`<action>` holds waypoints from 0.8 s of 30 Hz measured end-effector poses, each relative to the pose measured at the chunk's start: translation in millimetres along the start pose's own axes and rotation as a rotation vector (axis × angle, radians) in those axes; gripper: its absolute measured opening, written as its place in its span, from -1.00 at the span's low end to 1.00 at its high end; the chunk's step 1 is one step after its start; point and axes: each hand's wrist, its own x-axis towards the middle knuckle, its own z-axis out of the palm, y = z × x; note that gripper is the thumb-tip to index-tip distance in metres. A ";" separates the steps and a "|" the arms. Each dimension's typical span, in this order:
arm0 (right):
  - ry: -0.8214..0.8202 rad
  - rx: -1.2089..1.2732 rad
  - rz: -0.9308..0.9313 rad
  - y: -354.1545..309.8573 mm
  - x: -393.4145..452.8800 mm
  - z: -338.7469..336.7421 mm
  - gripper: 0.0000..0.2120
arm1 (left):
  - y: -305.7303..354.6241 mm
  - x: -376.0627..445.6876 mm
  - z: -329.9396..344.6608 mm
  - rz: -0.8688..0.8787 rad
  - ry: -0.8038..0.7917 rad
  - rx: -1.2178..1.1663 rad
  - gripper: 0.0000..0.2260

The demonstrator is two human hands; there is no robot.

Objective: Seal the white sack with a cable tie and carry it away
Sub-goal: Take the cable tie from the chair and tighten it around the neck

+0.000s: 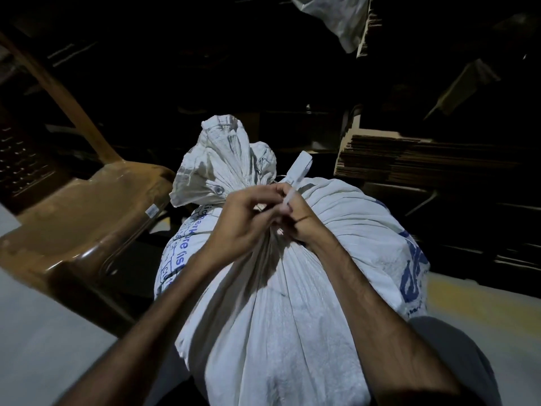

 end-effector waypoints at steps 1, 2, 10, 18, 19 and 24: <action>0.013 0.002 -0.017 2.3 0.9 0.9 -0.69 | -4.3 17.3 5.0 -0.024 0.019 -0.007 -0.97; 0.014 0.008 0.003 3.8 1.5 2.1 -0.62 | -10.4 34.0 9.6 -0.047 0.031 0.004 -0.96; 0.060 0.141 0.091 -1.5 -1.6 4.9 -0.50 | -42.2 77.6 20.9 -0.272 -0.001 -0.266 -0.87; 0.167 -0.084 0.015 7.2 3.1 16.2 -0.53 | -60.4 65.7 21.5 -0.337 0.128 -0.418 -0.84; 0.173 -0.091 0.003 6.1 2.0 16.1 -0.59 | -64.2 62.0 21.5 -0.333 0.144 -0.390 -0.80; 0.204 -0.065 -0.018 11.5 6.5 17.9 -0.63 | -64.1 40.3 29.1 -0.417 0.129 -0.335 -0.78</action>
